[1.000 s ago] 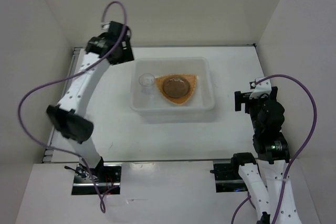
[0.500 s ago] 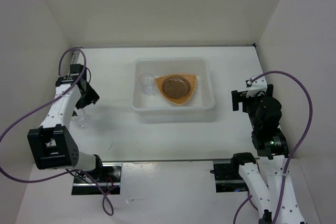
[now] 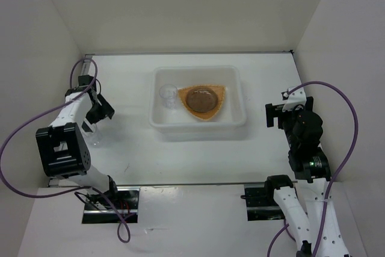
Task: Place the mixed dishes into the plastic bin
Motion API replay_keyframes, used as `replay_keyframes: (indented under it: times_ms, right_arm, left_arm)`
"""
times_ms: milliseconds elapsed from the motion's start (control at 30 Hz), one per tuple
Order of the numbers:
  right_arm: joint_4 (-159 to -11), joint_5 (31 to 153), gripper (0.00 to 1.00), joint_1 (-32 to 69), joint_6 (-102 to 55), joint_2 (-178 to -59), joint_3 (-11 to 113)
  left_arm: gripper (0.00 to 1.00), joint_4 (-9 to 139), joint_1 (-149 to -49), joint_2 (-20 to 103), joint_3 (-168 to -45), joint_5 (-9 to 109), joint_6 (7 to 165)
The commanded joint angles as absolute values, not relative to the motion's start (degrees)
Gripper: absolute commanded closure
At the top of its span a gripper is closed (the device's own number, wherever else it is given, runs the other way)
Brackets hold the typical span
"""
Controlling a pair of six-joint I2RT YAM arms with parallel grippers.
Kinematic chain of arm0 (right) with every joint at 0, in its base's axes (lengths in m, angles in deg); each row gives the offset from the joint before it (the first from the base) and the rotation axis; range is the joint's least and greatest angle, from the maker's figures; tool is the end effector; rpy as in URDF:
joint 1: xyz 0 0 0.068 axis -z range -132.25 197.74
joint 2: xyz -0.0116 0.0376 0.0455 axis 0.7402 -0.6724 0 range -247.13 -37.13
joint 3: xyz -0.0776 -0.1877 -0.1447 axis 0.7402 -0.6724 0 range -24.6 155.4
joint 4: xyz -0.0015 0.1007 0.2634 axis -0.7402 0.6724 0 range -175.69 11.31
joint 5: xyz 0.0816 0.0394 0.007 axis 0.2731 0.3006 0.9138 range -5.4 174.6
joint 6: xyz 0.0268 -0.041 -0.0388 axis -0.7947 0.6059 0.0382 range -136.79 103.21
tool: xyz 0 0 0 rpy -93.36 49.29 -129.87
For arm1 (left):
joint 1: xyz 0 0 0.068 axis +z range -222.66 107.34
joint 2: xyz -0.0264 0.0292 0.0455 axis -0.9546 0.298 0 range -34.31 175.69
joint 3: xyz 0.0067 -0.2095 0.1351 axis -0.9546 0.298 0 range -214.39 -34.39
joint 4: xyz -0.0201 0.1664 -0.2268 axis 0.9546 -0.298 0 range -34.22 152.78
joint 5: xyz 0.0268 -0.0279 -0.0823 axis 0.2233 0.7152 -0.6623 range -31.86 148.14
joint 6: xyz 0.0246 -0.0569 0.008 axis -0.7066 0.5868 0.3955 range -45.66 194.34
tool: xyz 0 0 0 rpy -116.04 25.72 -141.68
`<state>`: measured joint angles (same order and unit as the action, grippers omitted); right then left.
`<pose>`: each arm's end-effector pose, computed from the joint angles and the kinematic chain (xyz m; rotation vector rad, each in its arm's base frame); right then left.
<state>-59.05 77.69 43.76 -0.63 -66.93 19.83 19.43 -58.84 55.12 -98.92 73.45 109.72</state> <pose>0.1736 0.0064 0.3329 -0.2262 1.7720 -0.2604 0.3169 0.0909 0.1839 -1.1912 2.4337 0.2603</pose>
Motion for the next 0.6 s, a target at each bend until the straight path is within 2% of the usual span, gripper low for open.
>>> replay_keyframes:
  times_ms: [0, 67, 100, 133, 300, 400, 433, 533, 567]
  right_arm:
    - [-61.25, 76.61, 0.02, 43.17, -0.27, -66.92, 19.35]
    - [-61.25, 76.61, 0.02, 43.17, -0.27, -66.92, 19.35]
    - [-61.25, 76.61, 0.02, 43.17, -0.27, -66.92, 19.35]
    - [-61.25, 76.61, 0.02, 43.17, -0.27, -66.92, 19.35]
    - [-61.25, 76.08, 0.02, 43.17, -0.27, -66.92, 19.35]
    - [-61.25, 76.08, 0.02, 43.17, -0.79, -66.92, 19.35]
    - [-61.25, 76.08, 0.02, 43.17, -0.79, -66.92, 19.35]
    - [-61.25, 76.08, 0.02, 43.17, -0.79, -67.44, 19.35]
    - [-61.25, 76.08, 0.02, 43.17, -0.79, -67.45, 19.35]
  left_arm:
    - [0.03, 22.35, -57.98, 55.69, -98.02, 71.33, 108.09]
    - [0.12, 22.97, -57.98, 57.01, -97.23, 71.32, 108.09]
    - [0.32, 22.97, -57.98, 57.01, -97.23, 71.32, 107.57]
    - [0.99, 22.97, -57.98, 57.01, -96.71, 72.37, 107.56]
    - [1.00, 22.97, -57.98, 50.00, -97.40, 76.42, 112.30]
    - [1.00, 24.02, -57.98, 40.68, -100.64, 71.88, 113.80]
    - [1.00, 24.02, -57.98, 41.80, -106.48, 68.98, 113.81]
    - [1.00, 33.56, -61.23, 40.41, -109.27, 49.68, 113.28]
    - [1.00, 37.60, -61.93, 40.40, -109.27, 38.13, 113.28]
